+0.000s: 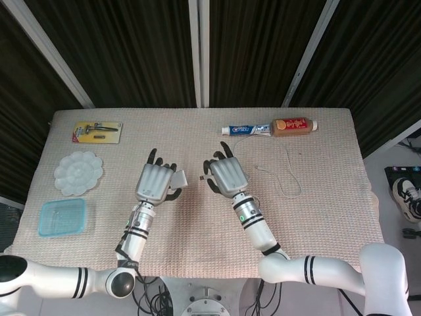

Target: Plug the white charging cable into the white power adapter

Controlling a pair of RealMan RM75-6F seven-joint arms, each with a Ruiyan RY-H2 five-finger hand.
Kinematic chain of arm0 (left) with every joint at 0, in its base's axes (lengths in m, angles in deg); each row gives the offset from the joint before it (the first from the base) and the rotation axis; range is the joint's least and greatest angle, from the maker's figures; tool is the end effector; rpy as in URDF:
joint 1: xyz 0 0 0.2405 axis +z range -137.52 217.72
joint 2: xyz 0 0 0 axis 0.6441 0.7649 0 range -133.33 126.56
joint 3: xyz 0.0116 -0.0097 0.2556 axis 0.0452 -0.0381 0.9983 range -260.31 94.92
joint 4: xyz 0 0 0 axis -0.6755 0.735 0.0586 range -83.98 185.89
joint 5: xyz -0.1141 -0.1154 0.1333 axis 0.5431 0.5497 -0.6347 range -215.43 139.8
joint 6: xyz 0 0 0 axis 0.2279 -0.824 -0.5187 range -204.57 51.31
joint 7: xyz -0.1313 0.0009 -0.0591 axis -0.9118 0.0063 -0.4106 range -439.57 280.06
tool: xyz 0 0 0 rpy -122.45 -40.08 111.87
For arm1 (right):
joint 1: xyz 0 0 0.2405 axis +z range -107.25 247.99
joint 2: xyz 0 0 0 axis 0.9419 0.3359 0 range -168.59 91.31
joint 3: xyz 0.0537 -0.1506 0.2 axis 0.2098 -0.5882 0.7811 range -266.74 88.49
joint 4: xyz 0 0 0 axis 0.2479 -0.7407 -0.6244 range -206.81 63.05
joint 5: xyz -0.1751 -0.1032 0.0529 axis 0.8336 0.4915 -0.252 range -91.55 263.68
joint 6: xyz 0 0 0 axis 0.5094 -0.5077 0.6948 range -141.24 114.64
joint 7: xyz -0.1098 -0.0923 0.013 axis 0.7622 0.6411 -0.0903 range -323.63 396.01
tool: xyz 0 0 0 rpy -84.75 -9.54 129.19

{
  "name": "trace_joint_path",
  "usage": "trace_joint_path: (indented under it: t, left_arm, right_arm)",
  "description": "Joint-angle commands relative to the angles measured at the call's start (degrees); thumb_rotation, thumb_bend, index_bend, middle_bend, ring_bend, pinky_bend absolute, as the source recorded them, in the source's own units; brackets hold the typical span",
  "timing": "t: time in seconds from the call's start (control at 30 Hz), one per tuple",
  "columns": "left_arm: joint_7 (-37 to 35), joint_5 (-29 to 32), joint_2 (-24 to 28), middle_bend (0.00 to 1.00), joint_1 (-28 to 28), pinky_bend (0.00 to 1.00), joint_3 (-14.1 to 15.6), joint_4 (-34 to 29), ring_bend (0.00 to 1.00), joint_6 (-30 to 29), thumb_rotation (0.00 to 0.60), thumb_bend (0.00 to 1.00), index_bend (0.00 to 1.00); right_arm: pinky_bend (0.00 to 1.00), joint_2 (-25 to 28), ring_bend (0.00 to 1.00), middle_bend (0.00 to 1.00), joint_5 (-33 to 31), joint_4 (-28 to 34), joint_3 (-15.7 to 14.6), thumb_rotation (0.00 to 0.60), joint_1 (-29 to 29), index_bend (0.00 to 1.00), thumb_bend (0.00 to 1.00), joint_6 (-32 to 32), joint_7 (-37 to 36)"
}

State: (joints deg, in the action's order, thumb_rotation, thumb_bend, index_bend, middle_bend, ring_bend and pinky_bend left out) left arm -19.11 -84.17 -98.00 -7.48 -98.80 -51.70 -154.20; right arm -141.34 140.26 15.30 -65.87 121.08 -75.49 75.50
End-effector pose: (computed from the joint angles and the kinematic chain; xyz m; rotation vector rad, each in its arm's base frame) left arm -0.0638 0.3203 -0.0009 -1.7094 -0.6783 -0.7932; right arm -0.0264 -0.3525 -0.0402 1.7574 -0.8799 1.1163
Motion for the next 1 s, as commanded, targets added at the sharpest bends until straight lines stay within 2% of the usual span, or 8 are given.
trace_joint_path:
  t: [0.03, 1.0]
  left_arm:
    - [0.29, 0.64, -0.12, 0.53, -0.43, 0.11, -0.06, -0.17, 0.29, -0.18, 0.424, 0.24, 0.5]
    - [1.83, 3.81, -0.95, 0.53, -3.87, 0.12, 0.39, -0.11, 0.29, -1.95, 0.423, 0.24, 0.5]
  right_arm:
    - [0.0, -1.11, 0.25, 0.55, -1.11, -1.01, 0.55, 0.6, 1.26, 0.66, 0.35, -0.43, 0.62]
    - [0.0, -4.31, 0.25, 0.55, -5.9, -4.2, -0.01, 0.6, 6.73, 0.66, 0.35, -1.29, 0.86]
